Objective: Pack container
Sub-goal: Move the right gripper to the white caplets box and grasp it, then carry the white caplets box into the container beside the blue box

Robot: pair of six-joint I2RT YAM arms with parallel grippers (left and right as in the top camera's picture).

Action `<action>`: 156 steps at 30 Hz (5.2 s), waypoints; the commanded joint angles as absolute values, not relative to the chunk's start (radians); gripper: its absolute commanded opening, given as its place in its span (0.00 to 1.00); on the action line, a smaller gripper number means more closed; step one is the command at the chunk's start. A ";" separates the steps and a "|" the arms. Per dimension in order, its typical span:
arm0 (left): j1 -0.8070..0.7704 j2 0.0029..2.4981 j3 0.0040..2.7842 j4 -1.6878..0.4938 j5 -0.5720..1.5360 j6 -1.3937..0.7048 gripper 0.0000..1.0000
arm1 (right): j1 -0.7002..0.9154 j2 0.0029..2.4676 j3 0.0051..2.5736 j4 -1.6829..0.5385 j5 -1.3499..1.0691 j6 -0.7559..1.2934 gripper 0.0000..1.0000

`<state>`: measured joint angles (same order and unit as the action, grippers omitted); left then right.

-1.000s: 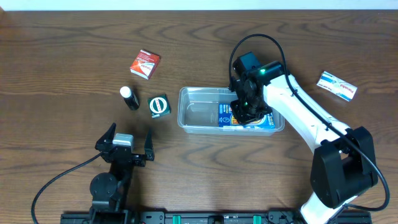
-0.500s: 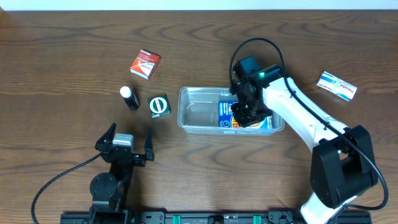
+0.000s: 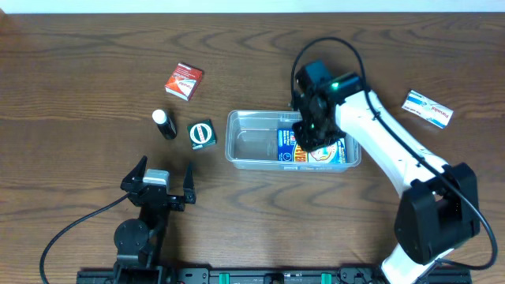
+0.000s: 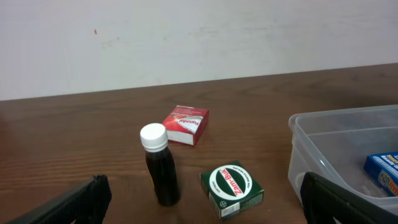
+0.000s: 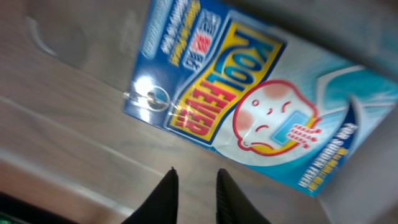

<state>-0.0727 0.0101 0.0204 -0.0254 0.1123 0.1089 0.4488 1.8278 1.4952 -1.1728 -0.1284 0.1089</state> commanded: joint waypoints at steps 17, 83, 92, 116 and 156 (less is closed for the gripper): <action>-0.068 0.005 0.004 -0.060 0.123 0.112 0.98 | -0.160 1.744 1.710 -1.248 -0.079 0.147 0.57; -0.068 0.005 0.004 -0.060 0.123 0.112 0.98 | -0.349 2.268 1.705 -0.852 -0.010 -0.558 0.89; -0.068 0.005 0.004 -0.060 0.123 0.112 0.98 | -0.347 2.268 1.705 -0.936 -0.012 -0.293 0.66; -0.068 0.005 0.004 -0.060 0.123 0.112 0.98 | -0.346 2.268 1.707 -0.839 0.019 -0.146 0.38; -0.068 0.005 0.004 -0.060 0.123 0.112 0.98 | 0.321 1.851 1.919 -1.374 -0.110 -0.443 0.46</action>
<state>-0.0727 0.0101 0.0204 -0.0257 0.1123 0.1089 0.2756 1.8553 1.9289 -1.3598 -0.1047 -0.3332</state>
